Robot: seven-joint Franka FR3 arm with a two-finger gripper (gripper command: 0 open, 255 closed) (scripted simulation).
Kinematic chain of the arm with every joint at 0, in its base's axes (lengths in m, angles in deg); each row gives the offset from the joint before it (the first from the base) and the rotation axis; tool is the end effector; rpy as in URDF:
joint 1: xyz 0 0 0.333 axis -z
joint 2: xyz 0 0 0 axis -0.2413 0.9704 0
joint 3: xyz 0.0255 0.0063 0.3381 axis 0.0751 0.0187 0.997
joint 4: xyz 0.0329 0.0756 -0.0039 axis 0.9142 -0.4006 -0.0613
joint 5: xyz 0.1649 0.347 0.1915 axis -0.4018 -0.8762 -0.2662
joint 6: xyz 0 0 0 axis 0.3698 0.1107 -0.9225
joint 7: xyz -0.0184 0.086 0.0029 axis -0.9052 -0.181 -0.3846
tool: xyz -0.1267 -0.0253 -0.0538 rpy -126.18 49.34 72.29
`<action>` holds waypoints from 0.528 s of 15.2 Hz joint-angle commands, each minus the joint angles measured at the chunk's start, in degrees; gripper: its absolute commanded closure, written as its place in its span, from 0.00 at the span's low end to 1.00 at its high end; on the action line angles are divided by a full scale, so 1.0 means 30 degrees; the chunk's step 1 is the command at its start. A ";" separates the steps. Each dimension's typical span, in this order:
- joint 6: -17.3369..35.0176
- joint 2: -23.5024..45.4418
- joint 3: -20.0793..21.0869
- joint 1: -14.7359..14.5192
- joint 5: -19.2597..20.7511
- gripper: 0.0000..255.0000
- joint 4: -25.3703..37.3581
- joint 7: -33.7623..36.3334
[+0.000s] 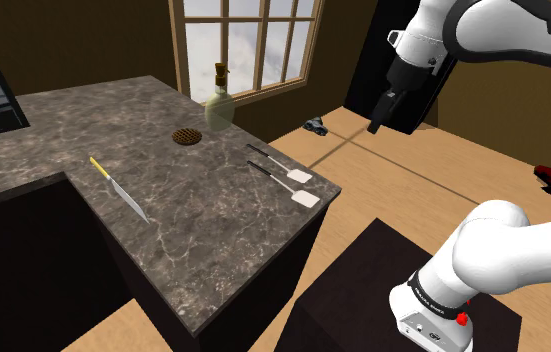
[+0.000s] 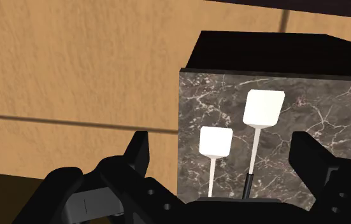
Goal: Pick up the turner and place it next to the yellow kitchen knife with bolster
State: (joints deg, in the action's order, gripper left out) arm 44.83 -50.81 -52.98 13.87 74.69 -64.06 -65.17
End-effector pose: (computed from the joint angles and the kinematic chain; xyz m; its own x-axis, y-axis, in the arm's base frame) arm 0.3356 -0.0151 0.5845 0.9847 0.1402 0.1031 0.1301 -0.9865 0.0991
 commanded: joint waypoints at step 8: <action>0.3942 0.4290 0.0009 -0.0107 -0.0407 0.00 0.0078 0.0615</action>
State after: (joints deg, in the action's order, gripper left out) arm 54.39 -39.95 -52.77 13.51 73.55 -63.50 -63.40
